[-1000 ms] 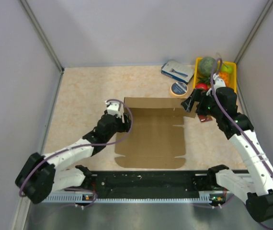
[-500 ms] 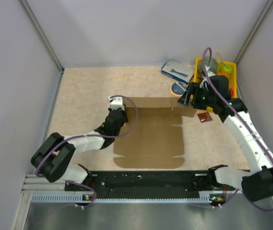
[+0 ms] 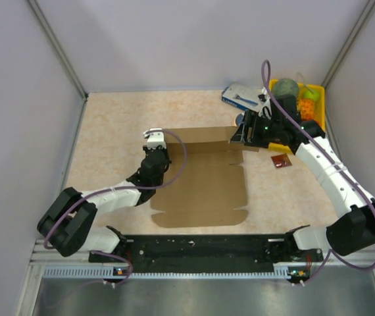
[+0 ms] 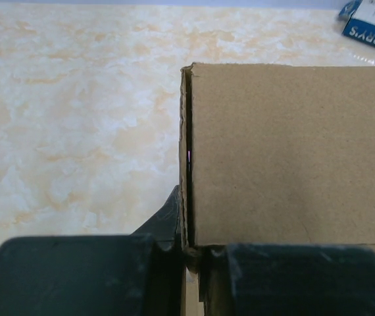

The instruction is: Fold the paper box

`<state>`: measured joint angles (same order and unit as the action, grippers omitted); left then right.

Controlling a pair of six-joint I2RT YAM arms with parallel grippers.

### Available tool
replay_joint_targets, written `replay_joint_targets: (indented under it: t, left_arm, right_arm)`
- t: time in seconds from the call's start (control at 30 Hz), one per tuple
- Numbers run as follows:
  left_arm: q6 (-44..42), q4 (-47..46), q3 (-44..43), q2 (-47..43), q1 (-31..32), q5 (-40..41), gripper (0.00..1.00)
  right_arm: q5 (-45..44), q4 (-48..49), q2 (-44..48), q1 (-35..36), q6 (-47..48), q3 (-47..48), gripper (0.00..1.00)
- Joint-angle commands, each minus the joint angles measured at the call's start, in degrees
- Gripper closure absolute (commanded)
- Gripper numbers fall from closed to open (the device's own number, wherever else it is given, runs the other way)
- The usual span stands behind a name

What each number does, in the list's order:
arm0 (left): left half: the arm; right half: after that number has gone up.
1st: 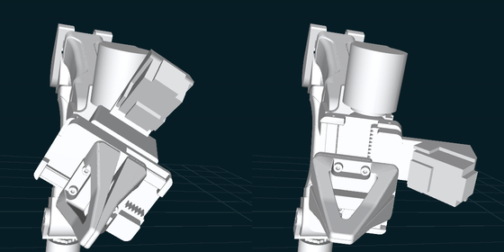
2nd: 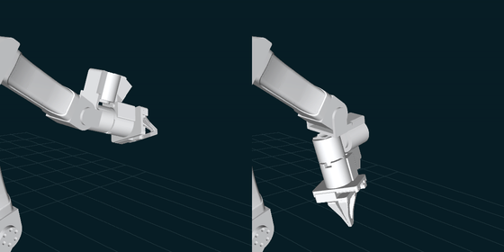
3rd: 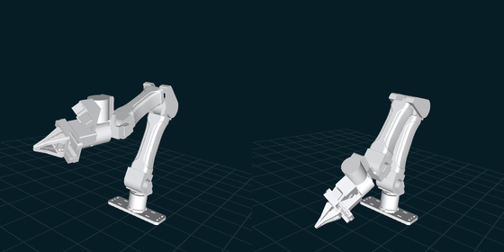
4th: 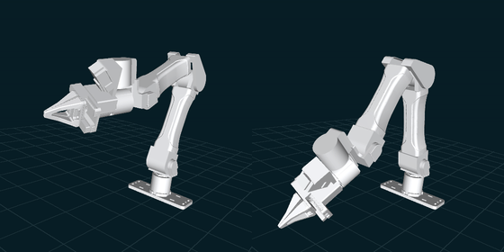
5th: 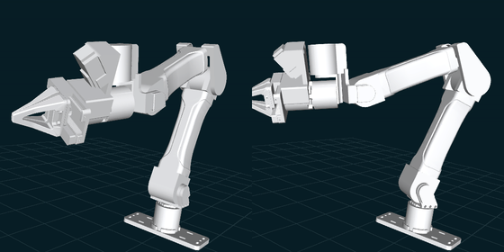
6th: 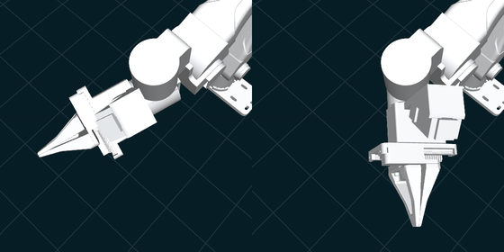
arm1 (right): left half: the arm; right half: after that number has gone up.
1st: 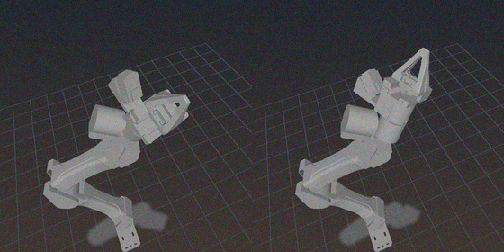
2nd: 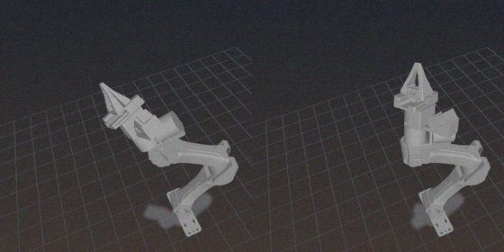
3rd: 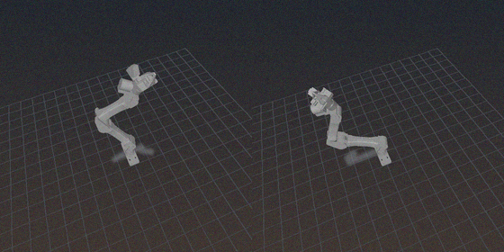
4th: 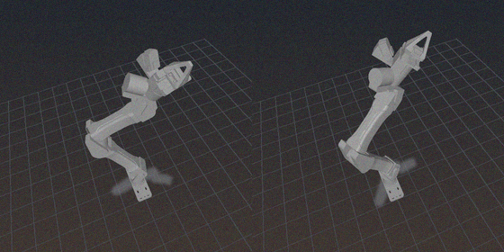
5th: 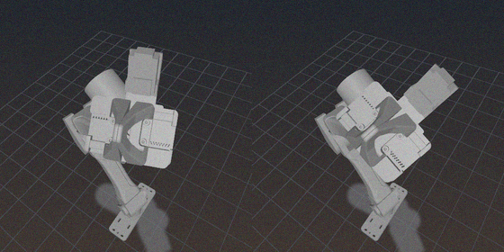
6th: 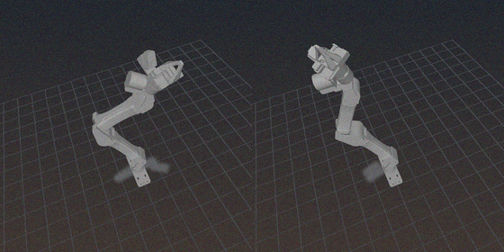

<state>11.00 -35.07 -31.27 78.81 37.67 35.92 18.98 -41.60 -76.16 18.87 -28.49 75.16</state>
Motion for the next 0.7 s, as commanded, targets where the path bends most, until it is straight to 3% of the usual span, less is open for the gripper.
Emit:
replay_joint_targets:
  t: [0.0,0.23,0.37,0.43,0.67]
  left_arm:
    - [-0.63,-3.69,1.47,-3.92,0.21,1.87,1.00]
    - [-1.07,-3.25,2.53,-5.59,0.21,1.78,1.00]
    - [-0.72,-0.44,1.47,-5.77,0.21,2.66,1.00]
    - [-0.81,-0.26,1.56,-6.12,0.12,2.75,1.00]
    - [-0.02,1.32,1.82,-9.19,0.12,3.28,1.00]
  right_arm:
    - [-0.87,0.73,-1.00,2.31,-2.27,3.50,0.37]
    - [-0.19,-0.66,-1.63,3.45,0.01,7.46,0.42]
    - [-0.78,-2.52,2.33,5.21,1.33,9.30,0.25]
    - [-2.98,-2.08,1.20,5.56,2.21,10.18,0.23]
    - [-4.39,-2.34,-8.48,5.91,0.63,13.01,0.39]
